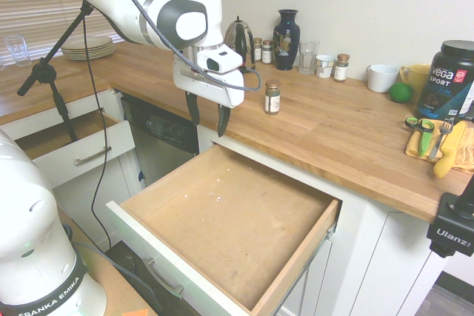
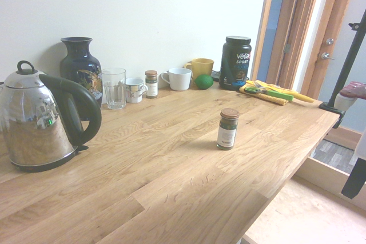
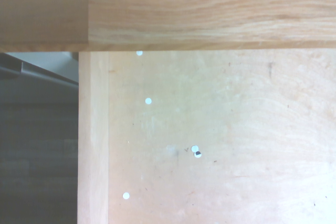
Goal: Put seasoning jar in the drawer
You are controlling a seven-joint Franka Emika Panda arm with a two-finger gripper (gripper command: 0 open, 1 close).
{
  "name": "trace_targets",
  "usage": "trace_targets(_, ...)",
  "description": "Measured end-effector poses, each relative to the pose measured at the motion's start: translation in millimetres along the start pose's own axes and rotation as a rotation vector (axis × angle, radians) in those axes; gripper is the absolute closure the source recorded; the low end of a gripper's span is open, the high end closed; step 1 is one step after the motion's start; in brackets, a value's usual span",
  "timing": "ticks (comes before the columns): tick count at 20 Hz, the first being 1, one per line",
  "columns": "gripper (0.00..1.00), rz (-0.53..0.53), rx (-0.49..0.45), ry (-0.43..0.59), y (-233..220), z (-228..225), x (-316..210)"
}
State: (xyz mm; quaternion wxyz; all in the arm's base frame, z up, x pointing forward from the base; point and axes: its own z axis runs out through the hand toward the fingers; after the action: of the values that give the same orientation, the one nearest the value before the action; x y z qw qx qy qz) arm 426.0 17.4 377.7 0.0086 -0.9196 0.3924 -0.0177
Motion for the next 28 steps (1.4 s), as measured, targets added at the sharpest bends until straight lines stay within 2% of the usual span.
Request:
trace_targets(6, 0.00, 0.021, 0.026, 0.016, -10, -5, 24)
trace_targets(17, 0.00, 0.018, -0.002, 0.000, -104, -1, 136)
trace_targets(28, 0.00, -0.003, -0.042, -0.018, -164, 10, 189)
